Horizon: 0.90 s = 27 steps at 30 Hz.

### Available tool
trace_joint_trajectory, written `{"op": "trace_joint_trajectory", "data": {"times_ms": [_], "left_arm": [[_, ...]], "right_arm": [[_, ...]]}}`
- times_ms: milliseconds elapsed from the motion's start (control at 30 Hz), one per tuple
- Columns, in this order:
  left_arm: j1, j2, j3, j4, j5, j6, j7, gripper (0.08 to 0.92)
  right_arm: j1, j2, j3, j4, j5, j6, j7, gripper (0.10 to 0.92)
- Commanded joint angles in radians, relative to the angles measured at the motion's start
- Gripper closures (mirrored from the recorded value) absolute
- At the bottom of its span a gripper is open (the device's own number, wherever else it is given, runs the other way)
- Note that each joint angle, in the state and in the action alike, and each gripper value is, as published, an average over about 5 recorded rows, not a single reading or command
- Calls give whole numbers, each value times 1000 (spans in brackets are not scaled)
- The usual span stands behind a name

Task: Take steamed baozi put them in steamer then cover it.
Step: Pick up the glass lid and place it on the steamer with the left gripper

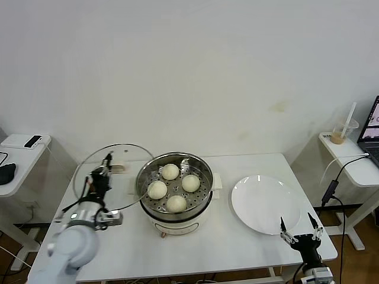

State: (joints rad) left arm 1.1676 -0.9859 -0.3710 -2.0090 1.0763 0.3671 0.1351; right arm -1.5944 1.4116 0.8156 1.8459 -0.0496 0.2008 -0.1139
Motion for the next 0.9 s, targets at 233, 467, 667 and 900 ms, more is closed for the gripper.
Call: {"op": "trace_joint_trajectory", "data": {"times_ms": [233, 467, 667, 900], "left_arm": [[-244, -276, 297, 102, 257, 122, 136, 855], [-222, -411, 271, 144, 353, 112, 148, 855], [-196, -449, 273, 150, 375, 110, 155, 855], [-183, -466, 281, 161, 395, 104, 156, 855]], "right_arm": [[20, 21, -47, -40, -37, -11, 7, 203], [26, 27, -53, -50, -45, -13, 7, 203], [29, 29, -57, -59, -50, -15, 6, 203], [30, 31, -64, -72, -56, -13, 6, 203]]}}
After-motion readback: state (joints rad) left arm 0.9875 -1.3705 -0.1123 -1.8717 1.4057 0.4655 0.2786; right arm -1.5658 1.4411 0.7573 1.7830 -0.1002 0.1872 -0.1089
